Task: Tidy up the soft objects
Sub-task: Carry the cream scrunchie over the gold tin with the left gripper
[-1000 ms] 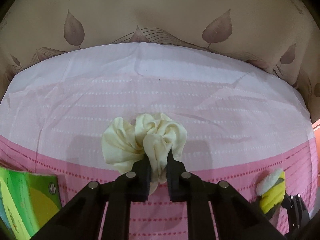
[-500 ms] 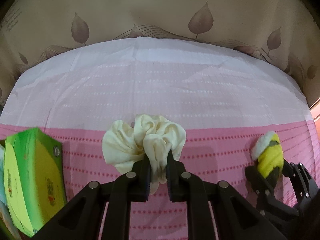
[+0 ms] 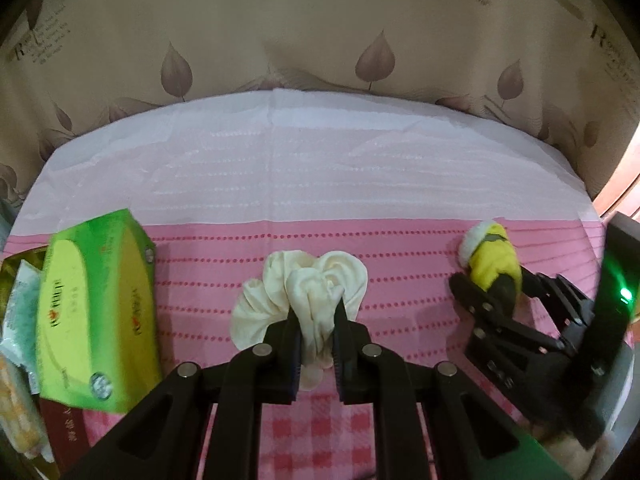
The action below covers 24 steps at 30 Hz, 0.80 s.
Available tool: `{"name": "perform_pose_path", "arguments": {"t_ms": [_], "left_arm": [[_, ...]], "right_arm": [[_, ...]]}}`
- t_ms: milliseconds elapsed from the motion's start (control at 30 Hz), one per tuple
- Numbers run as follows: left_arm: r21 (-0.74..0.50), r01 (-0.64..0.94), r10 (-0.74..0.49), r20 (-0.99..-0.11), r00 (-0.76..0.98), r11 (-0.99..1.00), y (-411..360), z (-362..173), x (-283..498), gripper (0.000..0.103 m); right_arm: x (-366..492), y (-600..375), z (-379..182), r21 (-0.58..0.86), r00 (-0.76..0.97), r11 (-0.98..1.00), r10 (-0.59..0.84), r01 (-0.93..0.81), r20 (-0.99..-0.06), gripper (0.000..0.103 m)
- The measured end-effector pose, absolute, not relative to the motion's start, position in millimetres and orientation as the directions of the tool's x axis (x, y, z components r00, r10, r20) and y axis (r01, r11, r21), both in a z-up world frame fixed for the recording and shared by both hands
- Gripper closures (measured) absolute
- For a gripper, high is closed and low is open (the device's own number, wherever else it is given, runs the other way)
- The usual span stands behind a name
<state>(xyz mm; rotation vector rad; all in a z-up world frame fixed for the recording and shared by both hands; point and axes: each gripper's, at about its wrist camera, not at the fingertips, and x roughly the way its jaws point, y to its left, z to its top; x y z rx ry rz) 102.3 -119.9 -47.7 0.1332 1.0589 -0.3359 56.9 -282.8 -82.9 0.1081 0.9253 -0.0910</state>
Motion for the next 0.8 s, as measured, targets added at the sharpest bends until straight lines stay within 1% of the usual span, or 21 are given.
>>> {"name": "perform_pose_path", "arguments": {"t_ms": [200,467,800], "left_arm": [[-0.052,0.338,-0.216,-0.857,0.468,0.940,-101,-26,86,0.091],[-0.045,0.284,-0.193,-0.833,0.518,0.958,-56,1,81,0.091],[0.016,0.136,-0.067,-0.806,0.587,0.991,27,20,87,0.091]], "right_arm": [[57,-282,-83,0.052,0.598,0.991,-0.033,0.125,-0.801,0.047],[57,-283,-83,0.045,0.596,0.991,-0.038,0.123,-0.802,0.046],[57,-282,-83,0.040,0.596,0.992,-0.042,0.123,-0.802,0.046]]}}
